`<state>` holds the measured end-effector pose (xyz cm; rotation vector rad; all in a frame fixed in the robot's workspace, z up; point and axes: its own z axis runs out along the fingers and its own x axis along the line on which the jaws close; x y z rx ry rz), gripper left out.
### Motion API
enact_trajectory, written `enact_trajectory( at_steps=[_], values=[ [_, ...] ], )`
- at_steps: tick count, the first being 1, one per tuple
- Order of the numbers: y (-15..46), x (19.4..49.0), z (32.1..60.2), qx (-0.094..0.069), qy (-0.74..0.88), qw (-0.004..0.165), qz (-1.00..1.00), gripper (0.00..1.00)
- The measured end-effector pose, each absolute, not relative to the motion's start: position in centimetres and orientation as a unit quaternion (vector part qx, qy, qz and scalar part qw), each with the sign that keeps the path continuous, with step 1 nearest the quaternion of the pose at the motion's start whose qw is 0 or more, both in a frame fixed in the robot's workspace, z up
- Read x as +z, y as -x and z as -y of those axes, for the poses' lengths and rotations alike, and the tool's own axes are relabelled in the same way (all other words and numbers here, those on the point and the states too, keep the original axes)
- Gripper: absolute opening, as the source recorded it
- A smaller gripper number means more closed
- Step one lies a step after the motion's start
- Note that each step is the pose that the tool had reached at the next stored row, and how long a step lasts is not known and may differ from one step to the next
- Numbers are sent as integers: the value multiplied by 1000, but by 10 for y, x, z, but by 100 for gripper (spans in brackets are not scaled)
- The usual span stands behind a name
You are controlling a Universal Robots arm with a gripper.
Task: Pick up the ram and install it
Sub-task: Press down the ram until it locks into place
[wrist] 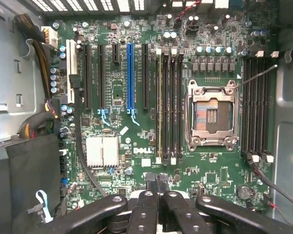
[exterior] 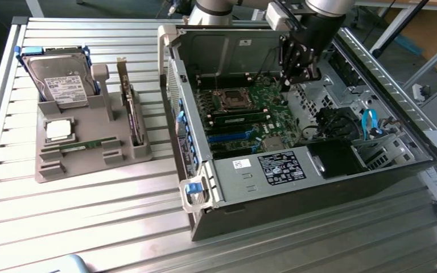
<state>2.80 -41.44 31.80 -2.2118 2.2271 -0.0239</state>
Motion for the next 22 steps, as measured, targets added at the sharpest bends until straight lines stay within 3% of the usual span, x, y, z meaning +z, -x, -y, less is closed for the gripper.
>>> enact_trajectory(
  at_steps=[22],
  values=[
    [-28, 278, 414, -8, 705, 1, -710, 11]
  ],
)
